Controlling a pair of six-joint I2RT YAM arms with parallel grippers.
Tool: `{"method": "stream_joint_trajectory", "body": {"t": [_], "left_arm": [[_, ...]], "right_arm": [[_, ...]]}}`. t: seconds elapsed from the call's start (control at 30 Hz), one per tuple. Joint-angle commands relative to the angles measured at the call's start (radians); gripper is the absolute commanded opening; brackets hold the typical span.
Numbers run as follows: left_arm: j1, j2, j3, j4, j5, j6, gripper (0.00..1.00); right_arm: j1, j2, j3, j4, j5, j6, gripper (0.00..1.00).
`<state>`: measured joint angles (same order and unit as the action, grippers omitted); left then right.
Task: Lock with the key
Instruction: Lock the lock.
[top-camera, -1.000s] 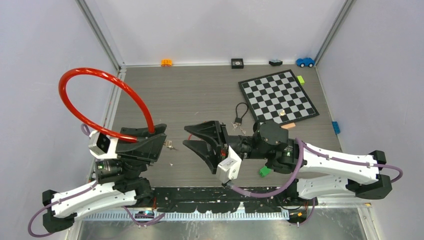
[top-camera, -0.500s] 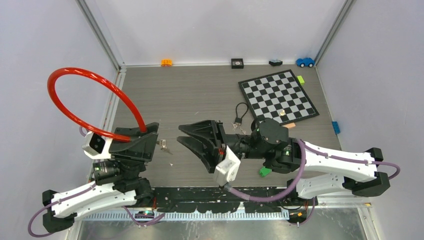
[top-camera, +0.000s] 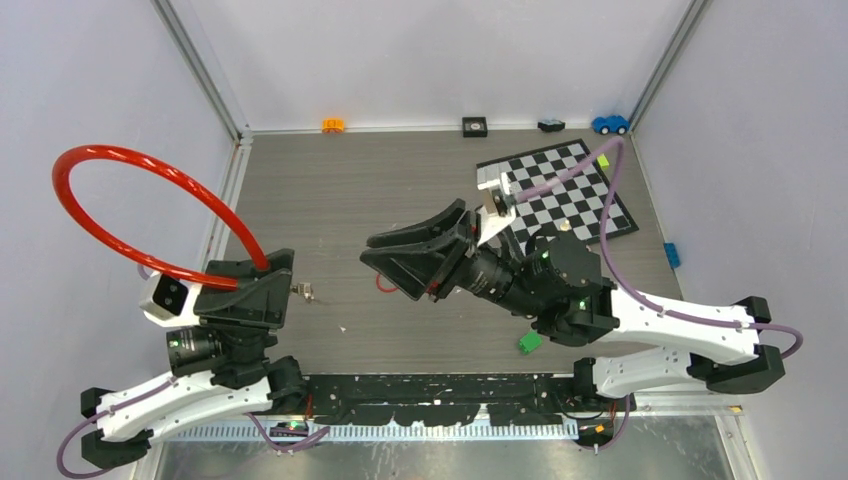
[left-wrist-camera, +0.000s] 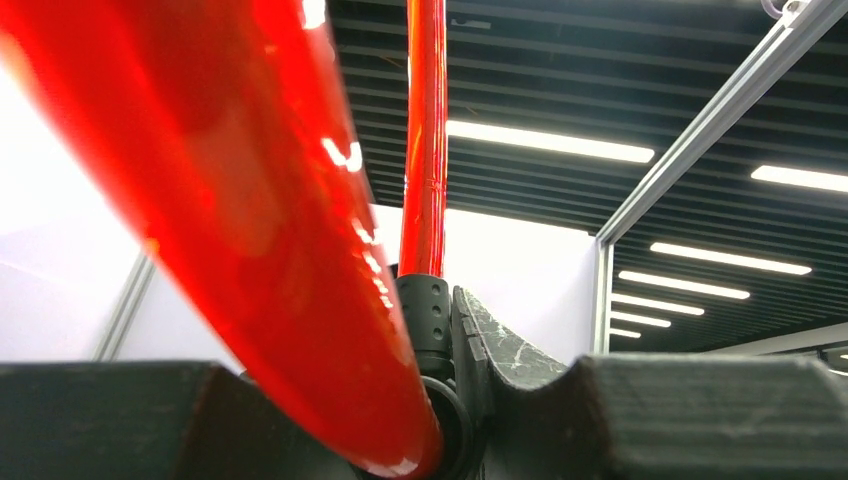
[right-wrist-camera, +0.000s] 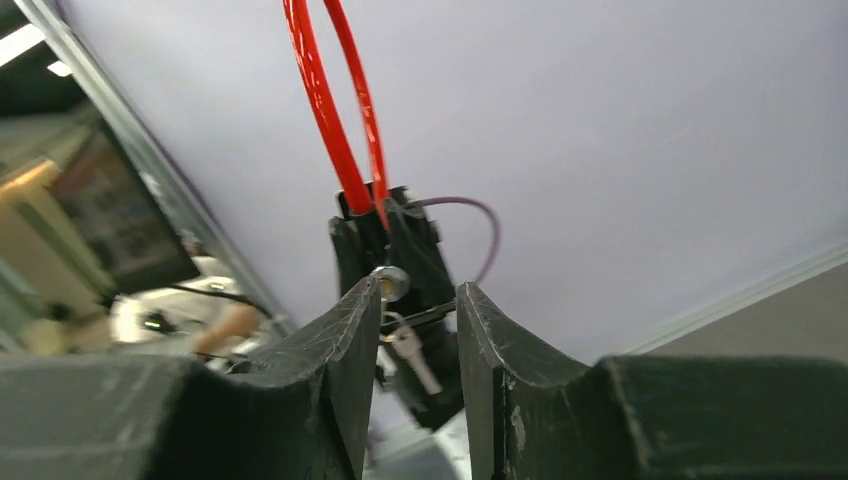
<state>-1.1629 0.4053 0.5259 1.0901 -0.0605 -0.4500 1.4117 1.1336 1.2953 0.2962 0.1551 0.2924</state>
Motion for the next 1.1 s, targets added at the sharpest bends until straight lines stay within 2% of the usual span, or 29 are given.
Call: {"method": "stream_joint_trajectory", "body": {"t": [0.0, 0.23, 0.77, 1.07], "left_arm": [[0.001, -0.013, 0.055, -0.016, 0.031, 0.032, 0.00], [0.001, -0.015, 0.054, -0.019, 0.034, 0.033, 0.00], [0.002, 0.025, 0.057, 0.014, 0.040, 0.025, 0.00], [0.001, 0.032, 0.050, 0.025, 0.031, 0.025, 0.00]], "right_arm": [[0.003, 0.040, 0.043, -0.006, -0.030, 0.509, 0.40], [0.003, 0.097, 0.067, 0.037, -0.065, 0.640, 0.40], [0.004, 0.155, 0.084, 0.046, -0.107, 0.646, 0.40], [0.004, 0.170, 0.085, 0.034, -0.140, 0.640, 0.34]]}}
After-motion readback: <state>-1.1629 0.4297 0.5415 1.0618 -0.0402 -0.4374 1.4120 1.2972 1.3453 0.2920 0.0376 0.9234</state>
